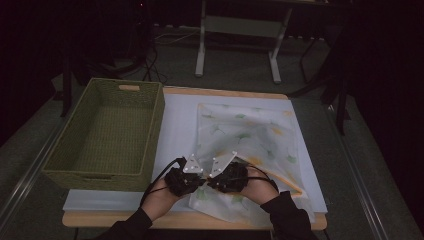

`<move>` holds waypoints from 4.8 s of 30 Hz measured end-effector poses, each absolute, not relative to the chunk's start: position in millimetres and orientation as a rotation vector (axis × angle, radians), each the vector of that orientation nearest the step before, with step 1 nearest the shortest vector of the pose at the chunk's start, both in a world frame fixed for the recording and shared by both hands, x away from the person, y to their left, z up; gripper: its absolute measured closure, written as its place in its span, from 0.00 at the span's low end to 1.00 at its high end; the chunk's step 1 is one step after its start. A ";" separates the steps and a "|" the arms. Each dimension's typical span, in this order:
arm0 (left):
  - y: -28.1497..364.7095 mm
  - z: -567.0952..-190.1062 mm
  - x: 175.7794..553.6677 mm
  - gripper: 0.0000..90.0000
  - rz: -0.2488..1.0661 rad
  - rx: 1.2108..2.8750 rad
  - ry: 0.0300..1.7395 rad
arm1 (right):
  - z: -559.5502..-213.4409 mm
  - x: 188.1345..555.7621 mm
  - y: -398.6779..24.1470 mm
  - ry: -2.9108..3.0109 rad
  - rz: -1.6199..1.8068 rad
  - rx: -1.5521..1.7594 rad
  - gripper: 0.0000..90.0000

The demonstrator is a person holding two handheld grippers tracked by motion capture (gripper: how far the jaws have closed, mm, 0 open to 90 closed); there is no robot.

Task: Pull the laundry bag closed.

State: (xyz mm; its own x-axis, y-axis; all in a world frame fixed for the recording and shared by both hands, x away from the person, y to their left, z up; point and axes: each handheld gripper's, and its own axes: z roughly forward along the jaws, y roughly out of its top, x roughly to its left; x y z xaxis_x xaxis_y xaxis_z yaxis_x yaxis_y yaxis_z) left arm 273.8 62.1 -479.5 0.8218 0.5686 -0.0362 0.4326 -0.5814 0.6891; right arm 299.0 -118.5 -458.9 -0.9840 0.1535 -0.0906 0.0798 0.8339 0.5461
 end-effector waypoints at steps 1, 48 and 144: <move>62.2 -479.4 274.0 0.97 0.244 2.280 0.732 | -456.7 299.3 -119.9 2.872 0.858 0.189 0.91; 56.7 -477.1 274.9 0.97 0.252 2.289 0.687 | -441.8 301.1 -103.4 2.809 0.837 0.139 0.87; 64.2 -477.9 274.1 0.97 0.231 2.287 0.695 | -444.3 301.3 -112.8 2.864 0.813 0.035 0.97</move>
State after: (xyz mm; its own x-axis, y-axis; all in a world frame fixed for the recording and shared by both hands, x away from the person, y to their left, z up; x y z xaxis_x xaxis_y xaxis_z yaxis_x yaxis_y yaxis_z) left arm 274.1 64.2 -477.9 0.8381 0.5443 -0.0360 0.4146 -0.5928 0.6904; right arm 301.3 -112.8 -444.3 -0.9863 0.0669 -0.1509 -0.0225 0.8515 0.5239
